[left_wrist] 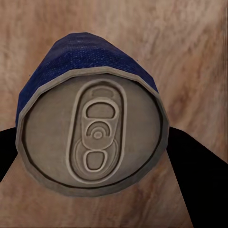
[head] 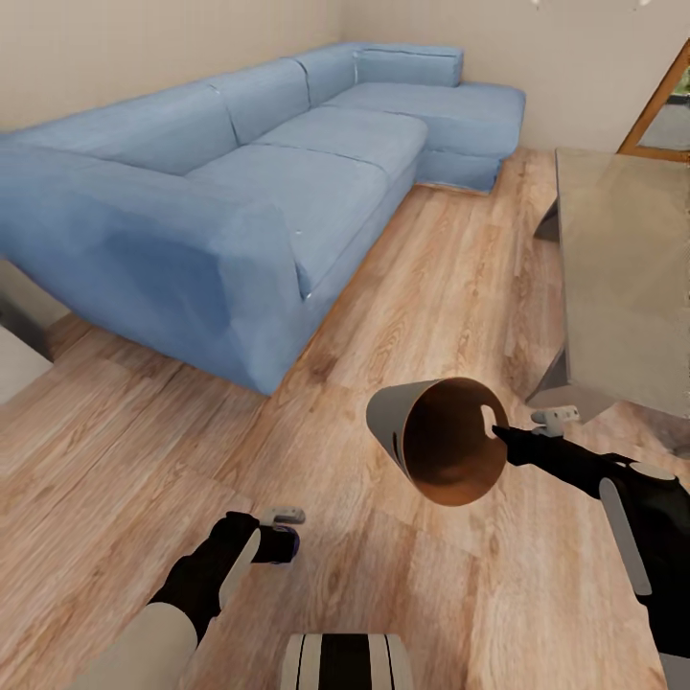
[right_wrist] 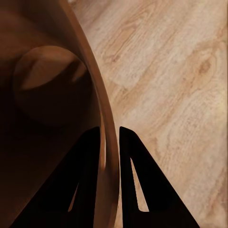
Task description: Put the three can of soda from the living room inside the tash can in the kitchen.
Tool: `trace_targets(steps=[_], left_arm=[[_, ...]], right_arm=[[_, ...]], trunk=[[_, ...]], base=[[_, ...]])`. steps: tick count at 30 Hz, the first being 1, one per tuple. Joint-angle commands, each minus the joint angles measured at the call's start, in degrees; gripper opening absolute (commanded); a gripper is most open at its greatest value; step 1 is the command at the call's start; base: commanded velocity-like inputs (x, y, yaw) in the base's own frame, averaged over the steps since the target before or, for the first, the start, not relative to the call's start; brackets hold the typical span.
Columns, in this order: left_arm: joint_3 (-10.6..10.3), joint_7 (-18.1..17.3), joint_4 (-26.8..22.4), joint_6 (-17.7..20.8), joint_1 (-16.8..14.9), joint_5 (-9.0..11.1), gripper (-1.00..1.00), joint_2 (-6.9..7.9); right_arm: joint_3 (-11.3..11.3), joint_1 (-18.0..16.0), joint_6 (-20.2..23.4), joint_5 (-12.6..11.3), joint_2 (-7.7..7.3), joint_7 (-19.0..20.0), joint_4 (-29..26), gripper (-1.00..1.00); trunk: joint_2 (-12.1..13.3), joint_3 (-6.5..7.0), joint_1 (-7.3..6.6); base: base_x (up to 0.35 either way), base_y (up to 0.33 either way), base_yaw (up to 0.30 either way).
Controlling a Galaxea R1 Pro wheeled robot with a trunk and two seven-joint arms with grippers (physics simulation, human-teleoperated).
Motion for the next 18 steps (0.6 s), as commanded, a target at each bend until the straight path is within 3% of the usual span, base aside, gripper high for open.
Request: trace_targets(steps=[1,4,14,15,18], left_arm=[[0.0,-0.1,-0.1,0.0,0.0,-0.1,-1.00,0.02],[0.0,-0.3,-0.4,0.0,0.0,0.0,-1.00,0.06],[0.1,-0.6,-0.9,0.5,0.0,0.1,-1.00,0.13],[0.2,-0.8,-4.4,0.8,0.1,0.3,-1.00,0.15],[0.3,-1.0,-11.1,3.0,0.1,0.4,-1.00,0.22]], right_arm=[[0.0,0.0,0.4,-1.3,0.02,0.3,0.0,-1.00],[0.1,0.0,0.5,-1.3,0.04,0.3,0.0,-1.00],[0.1,0.1,0.6,-0.6,0.06,0.2,0.0,-1.00],[0.2,0.1,0.7,2.0,0.14,0.2,0.0,-1.00],[0.7,0.1,0.8,3.5,0.24,0.2,0.0,-1.00]], trunk=[[0.0,0.23,-0.03],[0.1,0.90,-0.10],[4.1,2.69,-2.30],[4.5,2.87,-2.52],[5.7,3.41,-3.18]], base=[[0.000,0.000,0.000],[0.000,0.000,0.000],[0.000,0.000,0.000],[0.000,0.000,0.000],[0.000,0.000,0.000]])
